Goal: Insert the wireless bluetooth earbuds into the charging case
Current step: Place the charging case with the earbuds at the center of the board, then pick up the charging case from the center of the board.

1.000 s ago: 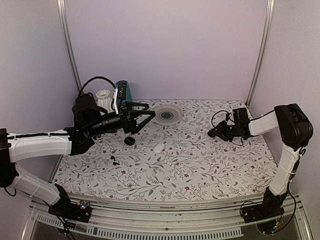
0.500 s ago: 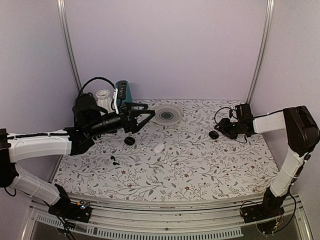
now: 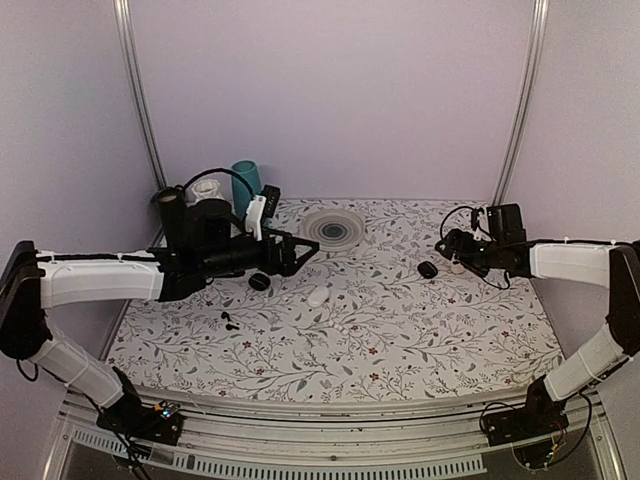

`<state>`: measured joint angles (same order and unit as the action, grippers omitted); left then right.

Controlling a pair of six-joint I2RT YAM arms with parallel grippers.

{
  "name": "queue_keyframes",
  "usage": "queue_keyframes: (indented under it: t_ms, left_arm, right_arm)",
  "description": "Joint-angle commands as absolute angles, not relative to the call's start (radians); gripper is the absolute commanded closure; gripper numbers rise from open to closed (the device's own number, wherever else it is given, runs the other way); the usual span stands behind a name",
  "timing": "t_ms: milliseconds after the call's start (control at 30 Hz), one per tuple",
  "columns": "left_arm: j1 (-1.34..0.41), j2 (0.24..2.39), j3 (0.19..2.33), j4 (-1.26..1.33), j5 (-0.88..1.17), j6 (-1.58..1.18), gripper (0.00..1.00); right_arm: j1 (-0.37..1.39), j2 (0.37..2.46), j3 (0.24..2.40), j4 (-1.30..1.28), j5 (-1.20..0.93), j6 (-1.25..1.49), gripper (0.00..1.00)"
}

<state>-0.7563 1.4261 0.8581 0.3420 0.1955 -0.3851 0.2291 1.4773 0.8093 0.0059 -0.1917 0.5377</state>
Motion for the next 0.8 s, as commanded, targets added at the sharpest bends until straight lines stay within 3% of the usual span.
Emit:
queue_keyframes:
  t_ms: [0, 267, 767]
  left_arm:
    - [-0.742, 1.522, 0.913, 0.189, 0.125, -0.314, 0.04]
    - [-0.748, 1.741, 1.071, 0.015, 0.060, -0.237, 0.07]
    - [-0.803, 2.043, 1.328, -0.204, -0.039, -0.178, 0.27]
  right_arm:
    - [0.266, 1.377, 0.797, -0.029, -0.152, 0.510, 0.10]
    - [0.313, 1.216, 0.779, -0.038, -0.133, 0.500, 0.08]
    - [0.322, 0.921, 0.732, 0.044, -0.190, 0.471, 0.08]
